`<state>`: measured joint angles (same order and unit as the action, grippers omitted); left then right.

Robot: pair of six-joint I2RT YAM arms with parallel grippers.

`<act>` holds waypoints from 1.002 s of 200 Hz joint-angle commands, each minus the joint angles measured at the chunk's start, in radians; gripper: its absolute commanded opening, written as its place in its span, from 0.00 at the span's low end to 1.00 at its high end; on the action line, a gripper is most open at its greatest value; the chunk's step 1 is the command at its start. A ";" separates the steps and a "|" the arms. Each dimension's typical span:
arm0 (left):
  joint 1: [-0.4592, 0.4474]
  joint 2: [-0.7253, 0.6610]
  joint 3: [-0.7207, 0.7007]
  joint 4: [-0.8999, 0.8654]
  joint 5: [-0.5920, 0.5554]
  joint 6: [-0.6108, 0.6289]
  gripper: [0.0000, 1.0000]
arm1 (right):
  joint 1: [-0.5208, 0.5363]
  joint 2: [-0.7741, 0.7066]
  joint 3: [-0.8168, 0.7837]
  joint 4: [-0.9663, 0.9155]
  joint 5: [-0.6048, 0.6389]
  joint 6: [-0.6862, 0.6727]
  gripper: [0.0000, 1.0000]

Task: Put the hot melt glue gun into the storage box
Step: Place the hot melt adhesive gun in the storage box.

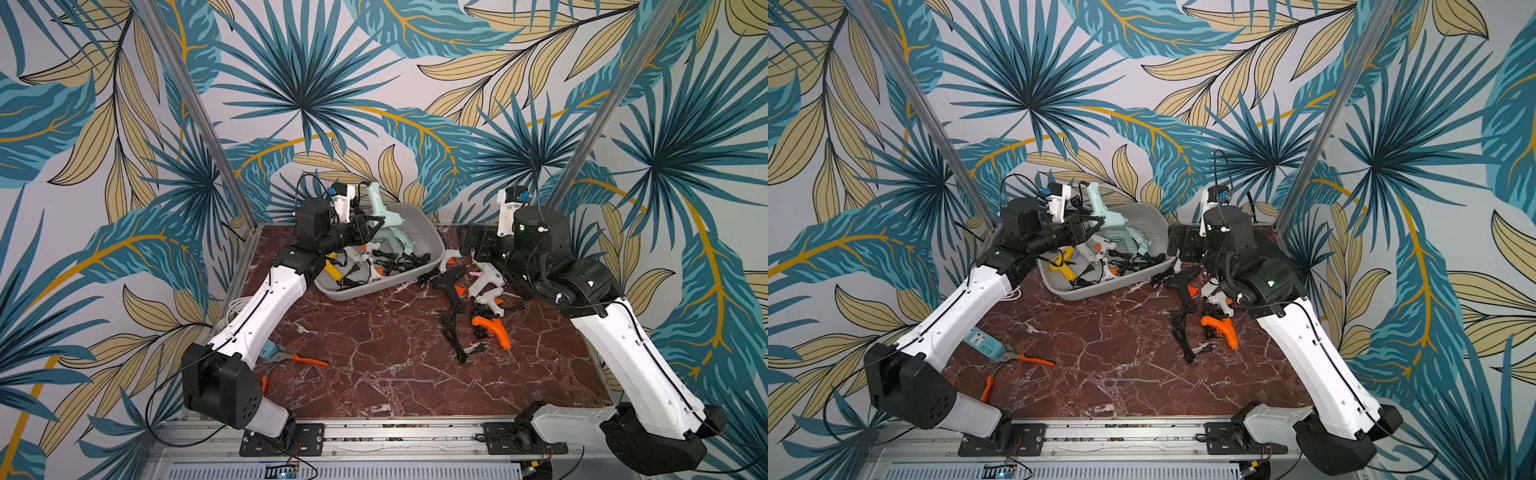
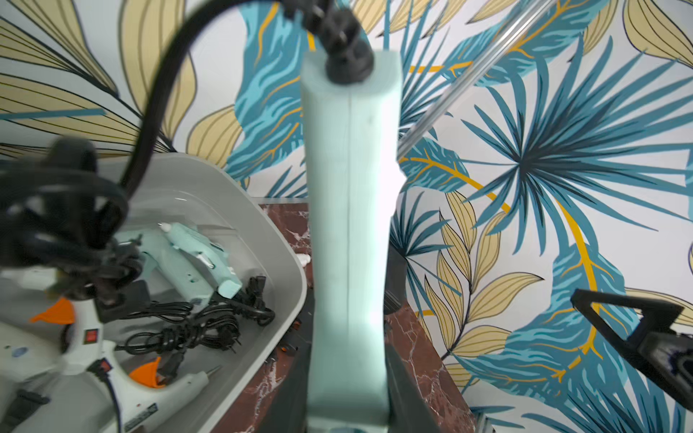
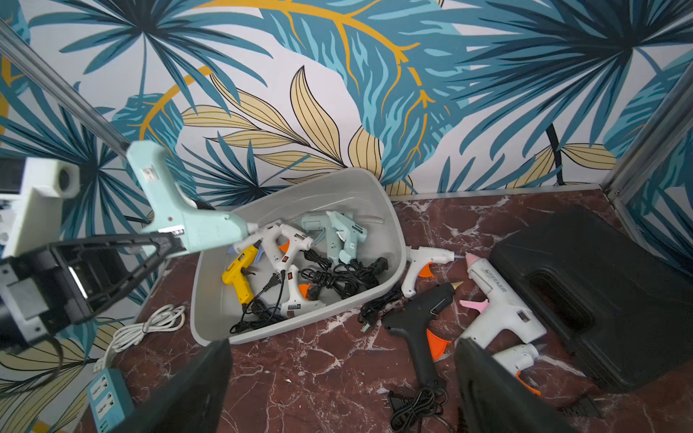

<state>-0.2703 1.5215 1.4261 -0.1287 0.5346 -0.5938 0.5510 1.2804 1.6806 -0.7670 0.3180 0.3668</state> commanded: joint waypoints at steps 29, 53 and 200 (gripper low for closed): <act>0.116 0.096 -0.020 -0.030 0.093 0.025 0.00 | -0.001 0.063 -0.044 -0.045 0.017 0.010 0.97; 0.145 0.138 -0.071 -0.004 0.129 0.021 0.00 | 0.000 0.088 -0.042 -0.045 -0.003 0.018 0.96; 0.228 0.370 -0.174 -0.089 0.127 0.029 0.05 | -0.001 0.167 -0.070 -0.064 -0.012 0.043 0.97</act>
<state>-0.0513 1.8656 1.2476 -0.1776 0.6724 -0.5919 0.5514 1.4311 1.6302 -0.8135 0.3019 0.3977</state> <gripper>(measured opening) 0.285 0.964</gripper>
